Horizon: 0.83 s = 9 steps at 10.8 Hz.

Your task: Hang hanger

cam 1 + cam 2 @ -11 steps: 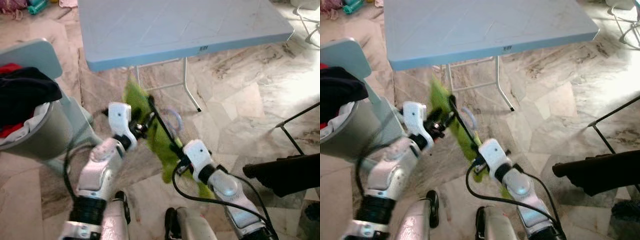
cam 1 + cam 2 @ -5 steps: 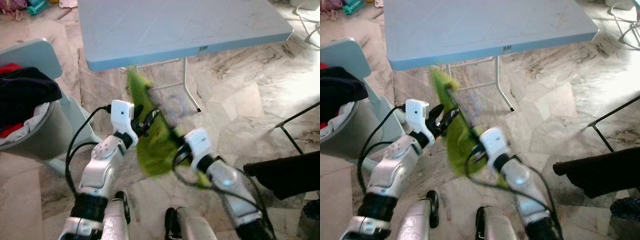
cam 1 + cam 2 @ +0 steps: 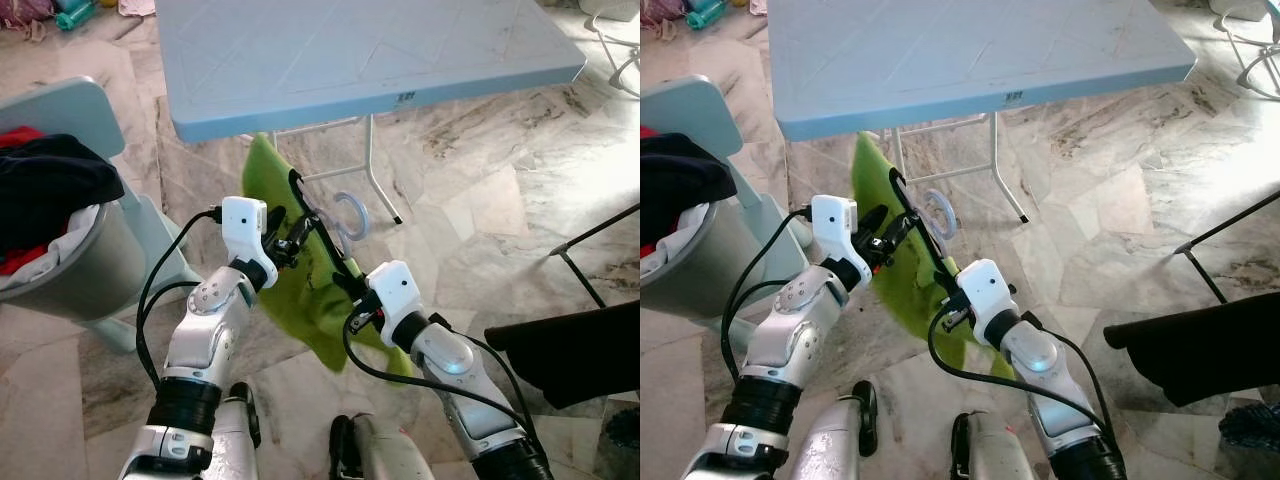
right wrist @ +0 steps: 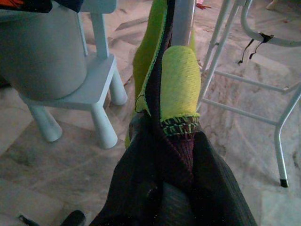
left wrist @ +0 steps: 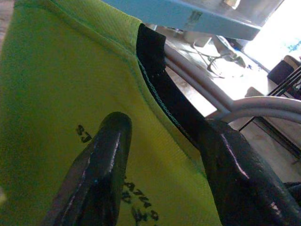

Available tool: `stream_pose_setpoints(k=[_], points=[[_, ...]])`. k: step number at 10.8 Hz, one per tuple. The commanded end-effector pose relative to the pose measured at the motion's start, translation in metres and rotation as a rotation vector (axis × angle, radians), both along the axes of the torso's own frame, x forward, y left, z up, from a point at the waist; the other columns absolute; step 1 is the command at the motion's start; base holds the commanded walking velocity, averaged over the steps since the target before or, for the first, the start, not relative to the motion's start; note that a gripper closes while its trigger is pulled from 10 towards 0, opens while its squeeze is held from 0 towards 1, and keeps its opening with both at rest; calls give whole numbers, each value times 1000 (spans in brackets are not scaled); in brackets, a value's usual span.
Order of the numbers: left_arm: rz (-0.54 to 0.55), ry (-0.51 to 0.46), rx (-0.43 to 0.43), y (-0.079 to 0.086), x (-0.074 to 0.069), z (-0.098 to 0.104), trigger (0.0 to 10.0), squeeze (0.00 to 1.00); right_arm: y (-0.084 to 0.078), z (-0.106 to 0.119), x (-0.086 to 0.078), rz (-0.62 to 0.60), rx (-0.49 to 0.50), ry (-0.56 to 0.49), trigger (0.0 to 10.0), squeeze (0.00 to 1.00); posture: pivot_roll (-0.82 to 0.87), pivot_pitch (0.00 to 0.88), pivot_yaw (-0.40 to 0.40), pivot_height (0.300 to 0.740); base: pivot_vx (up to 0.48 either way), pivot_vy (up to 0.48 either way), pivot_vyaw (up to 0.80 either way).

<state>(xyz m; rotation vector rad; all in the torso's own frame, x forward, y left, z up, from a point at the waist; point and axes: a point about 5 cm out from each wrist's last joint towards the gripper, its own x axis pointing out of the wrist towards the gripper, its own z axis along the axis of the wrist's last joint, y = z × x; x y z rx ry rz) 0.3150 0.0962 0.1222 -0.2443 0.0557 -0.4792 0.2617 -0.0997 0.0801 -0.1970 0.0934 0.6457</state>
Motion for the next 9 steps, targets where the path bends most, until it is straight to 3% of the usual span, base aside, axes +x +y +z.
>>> stream_pose_setpoints(k=[1,3,5,6,9], points=[[40,-29,-8,6,3,5,10000,0,2,-6,-6,28,-10,25,10000,0,-31,247,-76,740,0,0,0],[121,-46,-10,16,9,8,10000,0,2,-10,-12,69,-22,56,10000,0,-29,246,-79,740,0,0,0],[99,-40,-19,16,9,8,10000,0,-7,-15,-9,-1,-60,41,10000,0,-33,246,-78,740,0,0,0],[69,-9,25,14,2,-4,10000,1000,-9,-6,5,-106,-36,-18,10000,0,-32,246,-77,740,0,0,0],[96,14,10,18,-2,-11,10000,1000,-7,9,21,-164,39,-53,10000,0,-21,250,-82,740,0,0,0]])
